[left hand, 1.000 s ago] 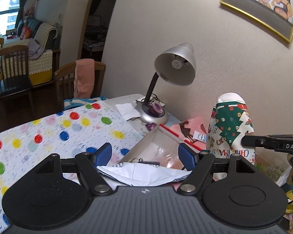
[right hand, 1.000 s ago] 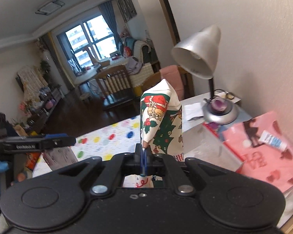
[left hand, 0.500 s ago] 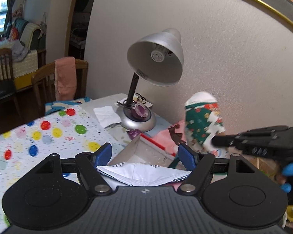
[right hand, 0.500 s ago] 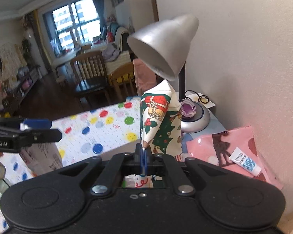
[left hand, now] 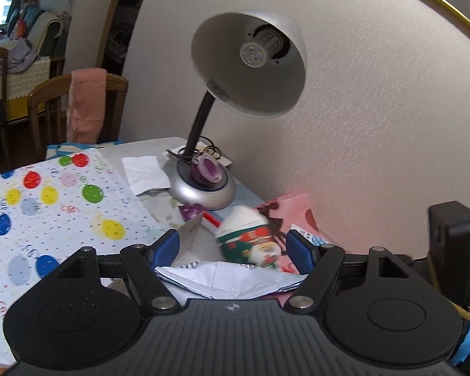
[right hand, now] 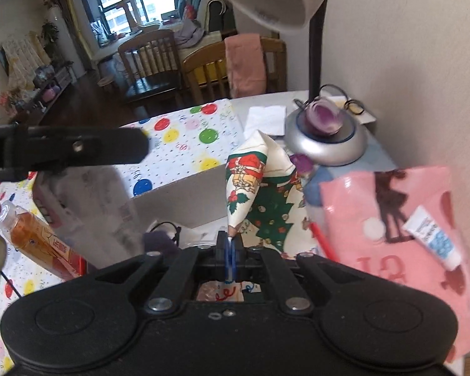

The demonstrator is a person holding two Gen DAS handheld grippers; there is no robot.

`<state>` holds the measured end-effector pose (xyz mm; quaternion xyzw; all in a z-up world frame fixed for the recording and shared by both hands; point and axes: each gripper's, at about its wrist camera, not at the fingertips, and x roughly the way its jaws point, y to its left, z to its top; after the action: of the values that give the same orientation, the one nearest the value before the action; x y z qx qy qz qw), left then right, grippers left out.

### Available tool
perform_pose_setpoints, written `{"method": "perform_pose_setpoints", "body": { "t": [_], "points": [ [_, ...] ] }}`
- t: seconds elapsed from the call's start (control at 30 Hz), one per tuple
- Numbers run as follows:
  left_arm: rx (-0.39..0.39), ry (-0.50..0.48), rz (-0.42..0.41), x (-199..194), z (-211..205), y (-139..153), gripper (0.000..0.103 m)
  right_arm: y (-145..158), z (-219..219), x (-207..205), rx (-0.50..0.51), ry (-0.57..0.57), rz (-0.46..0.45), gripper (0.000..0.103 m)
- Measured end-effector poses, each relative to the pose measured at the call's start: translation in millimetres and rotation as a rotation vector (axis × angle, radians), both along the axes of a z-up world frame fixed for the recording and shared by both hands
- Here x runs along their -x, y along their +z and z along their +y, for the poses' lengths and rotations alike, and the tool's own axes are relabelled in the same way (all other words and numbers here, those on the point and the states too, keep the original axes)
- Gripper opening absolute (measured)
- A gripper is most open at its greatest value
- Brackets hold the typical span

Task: Organize soft objects
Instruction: 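Lower both items into the red box and open both grippers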

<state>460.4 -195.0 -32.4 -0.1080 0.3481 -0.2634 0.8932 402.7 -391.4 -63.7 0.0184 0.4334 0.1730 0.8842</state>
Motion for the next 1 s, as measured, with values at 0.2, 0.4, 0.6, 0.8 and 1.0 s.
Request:
{"method": "perform_pose_setpoints", "body": {
  "t": [0.2, 0.4, 0.6, 0.8, 1.0],
  "points": [
    [0.030, -0.008, 0.010, 1.8, -2.4, -21.8, 0.075, -22.8, -2.7, -12.5, -0.096, -0.021, 0.061, 0.002],
    [0.035, -0.020, 0.032, 14.0, 4.6, -38.0, 0.075, -40.1, 2.2, -18.0, -0.149, -0.032, 0.101, 0.004],
    [0.005, -0.033, 0.034, 36.8, 12.8, -49.6, 0.075, -49.7, 7.7, -14.8, -0.160, 0.012, 0.124, 0.011],
    [0.008, 0.012, 0.086, 48.7, 31.9, -60.3, 0.074, -48.0, 16.2, -0.9, -0.092, 0.072, 0.095, 0.020],
    [0.017, 0.042, 0.123, 53.1, 48.0, -69.4, 0.074, -36.7, 13.4, 14.1, -0.076, 0.101, 0.048, 0.029]
  ]
}}
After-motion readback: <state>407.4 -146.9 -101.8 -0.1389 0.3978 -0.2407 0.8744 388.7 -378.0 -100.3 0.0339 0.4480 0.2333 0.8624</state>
